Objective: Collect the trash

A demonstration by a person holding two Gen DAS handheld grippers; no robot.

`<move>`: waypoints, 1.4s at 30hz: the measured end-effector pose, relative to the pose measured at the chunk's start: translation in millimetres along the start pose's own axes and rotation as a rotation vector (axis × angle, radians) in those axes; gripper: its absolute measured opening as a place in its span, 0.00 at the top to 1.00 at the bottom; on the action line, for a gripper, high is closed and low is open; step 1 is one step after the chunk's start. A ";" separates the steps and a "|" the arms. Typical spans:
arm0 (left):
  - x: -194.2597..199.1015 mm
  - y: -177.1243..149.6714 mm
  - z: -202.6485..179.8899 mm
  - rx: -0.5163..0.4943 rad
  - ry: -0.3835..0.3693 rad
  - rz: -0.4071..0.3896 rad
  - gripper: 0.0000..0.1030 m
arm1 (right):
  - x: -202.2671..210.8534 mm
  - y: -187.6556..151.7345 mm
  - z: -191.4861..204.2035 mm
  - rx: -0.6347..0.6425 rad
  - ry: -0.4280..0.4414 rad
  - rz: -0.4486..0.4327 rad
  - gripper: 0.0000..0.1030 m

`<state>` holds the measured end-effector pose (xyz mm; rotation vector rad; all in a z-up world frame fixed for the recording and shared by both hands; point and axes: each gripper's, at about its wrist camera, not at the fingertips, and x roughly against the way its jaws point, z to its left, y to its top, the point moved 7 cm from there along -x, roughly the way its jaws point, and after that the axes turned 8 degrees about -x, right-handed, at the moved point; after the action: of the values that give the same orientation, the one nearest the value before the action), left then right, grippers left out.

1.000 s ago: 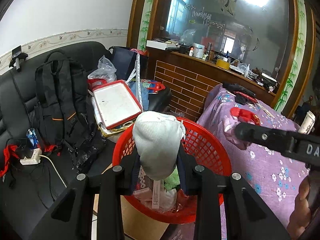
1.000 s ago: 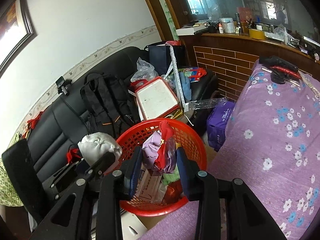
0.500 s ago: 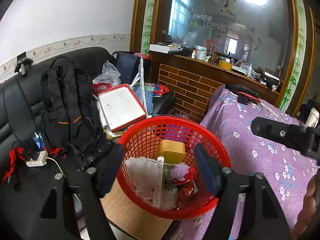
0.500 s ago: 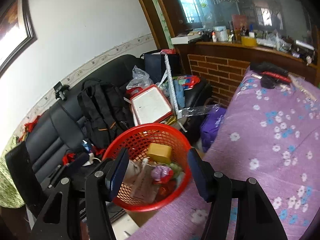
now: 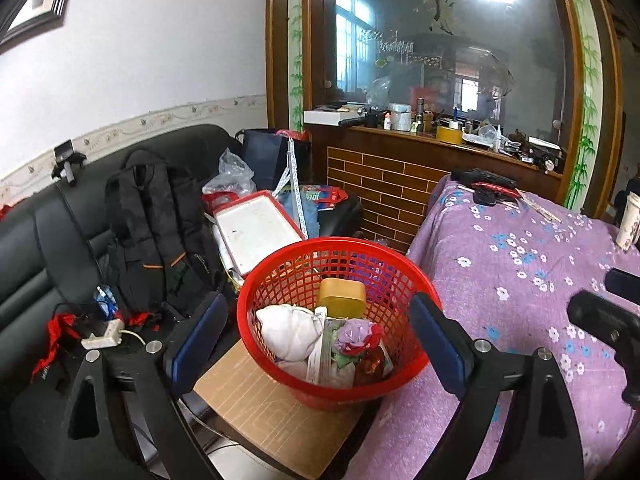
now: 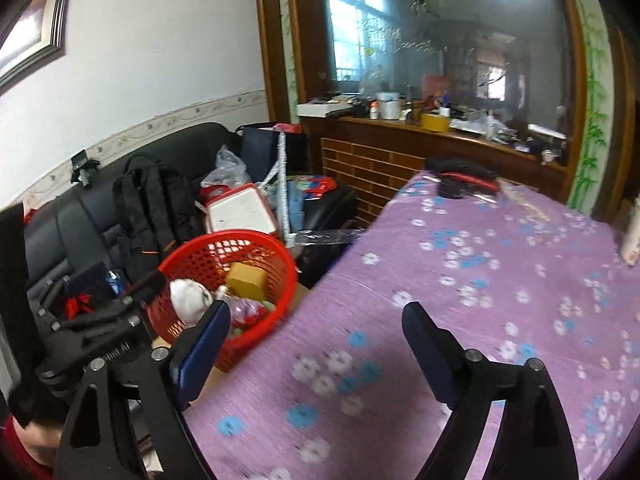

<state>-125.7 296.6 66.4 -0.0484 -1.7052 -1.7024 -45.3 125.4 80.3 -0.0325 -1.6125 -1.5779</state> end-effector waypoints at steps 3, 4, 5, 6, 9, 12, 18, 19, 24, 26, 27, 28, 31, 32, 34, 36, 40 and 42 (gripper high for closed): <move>15.2 -2.5 -7.4 -0.021 0.011 -0.023 0.05 | 16.1 -13.8 -8.5 0.018 -0.043 -0.015 0.10; 21.4 -3.5 -10.9 -0.038 0.016 -0.033 0.04 | 21.9 -17.5 -10.4 0.022 -0.054 -0.019 0.10; 25.9 -3.9 -12.6 -0.050 0.022 -0.041 0.04 | 28.0 -21.2 -13.4 0.023 -0.064 -0.025 0.10; 32.2 -5.3 -14.2 -0.060 0.034 -0.052 0.04 | 34.8 -24.5 -16.6 0.023 -0.077 -0.035 0.09; 51.8 -12.4 -17.4 -0.086 0.078 -0.079 0.00 | 53.1 -31.8 -24.0 0.032 -0.120 -0.068 0.07; 63.7 -24.8 -17.4 -0.118 0.133 -0.063 0.00 | 66.7 -41.4 -27.2 0.035 -0.139 -0.084 0.01; 72.1 -60.3 -6.0 -0.068 0.149 0.037 0.00 | 77.9 -67.2 -22.2 0.045 -0.152 -0.066 0.00; 74.9 -66.6 -4.7 -0.076 0.153 0.043 0.00 | 79.1 -71.4 -20.5 0.041 -0.149 -0.062 0.00; 85.8 -82.3 11.1 -0.064 0.225 0.030 0.00 | 80.5 -84.5 -10.6 0.038 -0.149 -0.036 0.00; 77.9 -86.3 19.7 -0.021 0.184 0.085 0.00 | 77.4 -85.1 -6.1 0.045 -0.158 -0.014 0.00; 71.9 -87.3 21.4 -0.011 0.164 0.110 0.00 | 75.8 -86.0 -4.3 0.048 -0.158 -0.007 0.00; 65.9 -89.6 25.1 0.001 0.146 0.140 0.00 | 74.1 -86.9 -1.7 0.053 -0.160 0.002 0.00; 56.4 -98.2 37.0 0.024 0.158 0.183 0.00 | 71.9 -90.2 7.1 0.076 -0.159 0.008 0.00; 55.4 -100.3 40.3 0.028 0.171 0.180 0.00 | 71.3 -90.8 9.2 0.086 -0.161 0.008 0.00; 56.3 -99.9 44.3 0.026 0.185 0.168 0.00 | 69.5 -91.3 10.7 0.097 -0.170 0.002 0.00; 58.5 -96.4 44.7 0.016 0.196 0.150 0.00 | 68.3 -91.2 12.0 0.096 -0.169 0.001 0.00; 63.9 -90.1 36.8 -0.003 0.190 0.110 0.00 | 67.9 -95.3 11.8 0.089 -0.162 0.004 0.00; 65.6 -89.8 30.3 -0.018 0.173 0.101 0.00 | 69.0 -96.5 9.7 0.088 -0.170 0.003 0.00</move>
<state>-232.6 282.4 25.8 0.0038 -1.5344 -1.5997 -148.0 77.8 43.5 -0.1251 -1.8116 -1.5339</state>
